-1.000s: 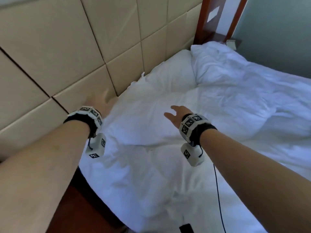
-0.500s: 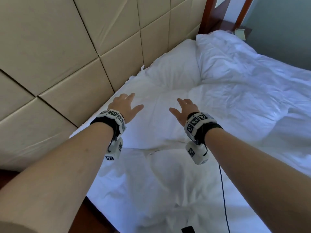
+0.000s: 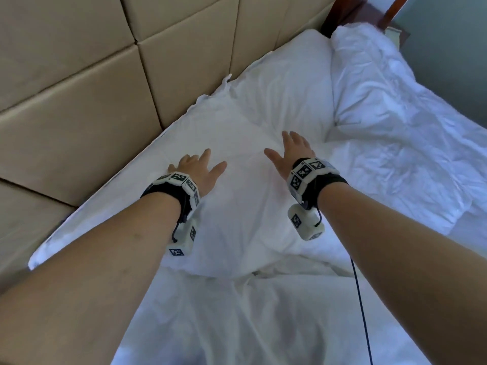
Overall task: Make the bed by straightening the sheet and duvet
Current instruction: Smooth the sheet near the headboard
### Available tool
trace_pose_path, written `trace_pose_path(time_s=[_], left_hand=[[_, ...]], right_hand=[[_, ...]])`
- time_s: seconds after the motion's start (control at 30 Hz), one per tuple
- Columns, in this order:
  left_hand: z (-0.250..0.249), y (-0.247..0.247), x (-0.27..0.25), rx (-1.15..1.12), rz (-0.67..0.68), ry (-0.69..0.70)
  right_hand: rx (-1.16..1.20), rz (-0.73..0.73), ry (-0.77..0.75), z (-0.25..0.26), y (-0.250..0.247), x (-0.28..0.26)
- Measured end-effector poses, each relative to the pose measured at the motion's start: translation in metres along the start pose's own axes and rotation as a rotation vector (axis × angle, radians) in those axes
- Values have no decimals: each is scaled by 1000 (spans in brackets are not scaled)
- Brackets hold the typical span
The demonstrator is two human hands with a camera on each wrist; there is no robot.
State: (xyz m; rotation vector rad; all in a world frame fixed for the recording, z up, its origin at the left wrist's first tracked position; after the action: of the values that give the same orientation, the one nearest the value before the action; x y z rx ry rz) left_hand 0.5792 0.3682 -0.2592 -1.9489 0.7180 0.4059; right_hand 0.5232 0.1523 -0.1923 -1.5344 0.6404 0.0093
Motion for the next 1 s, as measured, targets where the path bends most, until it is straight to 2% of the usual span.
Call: trace_pose_path(time_s=[0.13, 0.23, 0.33, 0.43, 0.53, 0.63, 0.77, 0.8, 0.87, 1.0], left_hand=[[9, 22, 18, -147, 120, 3], [18, 35, 19, -244, 138, 4], [23, 49, 9, -161, 139, 23], [26, 45, -4, -64, 51, 126], [31, -10, -13, -27, -146, 212], [39, -101, -18, -56, -335, 237], [61, -221, -50, -78, -744, 190], [63, -232, -59, -74, -789, 175], [68, -226, -72, -66, -781, 161], [94, -186, -92, -48, -701, 96]], right_hand=[[-34, 27, 29, 3, 18, 40], [-57, 252, 36, 9, 57, 42], [-108, 458, 60, 13, 96, 25], [-175, 519, -20, 27, 109, 7], [-188, 342, -103, 58, 54, 7], [-5, 38, -81, 97, -53, 18], [244, -311, -197, 174, -177, 21], [313, -358, -210, 189, -194, 20], [416, -400, -243, 206, -208, 9], [170, -264, -264, 183, -168, -20]])
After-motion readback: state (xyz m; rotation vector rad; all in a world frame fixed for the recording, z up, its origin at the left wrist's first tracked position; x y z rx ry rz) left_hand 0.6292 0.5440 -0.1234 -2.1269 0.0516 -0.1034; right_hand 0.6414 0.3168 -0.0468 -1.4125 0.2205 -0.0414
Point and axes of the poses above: each hand's wrist, its own x-axis towards the middle knuckle, its own y-axis out of the palm, z = x × y, the point moved 5 cm from there along x, towards the middle knuckle, and after that the axes turned 14 degrees about -x, right-handed, at the moved point
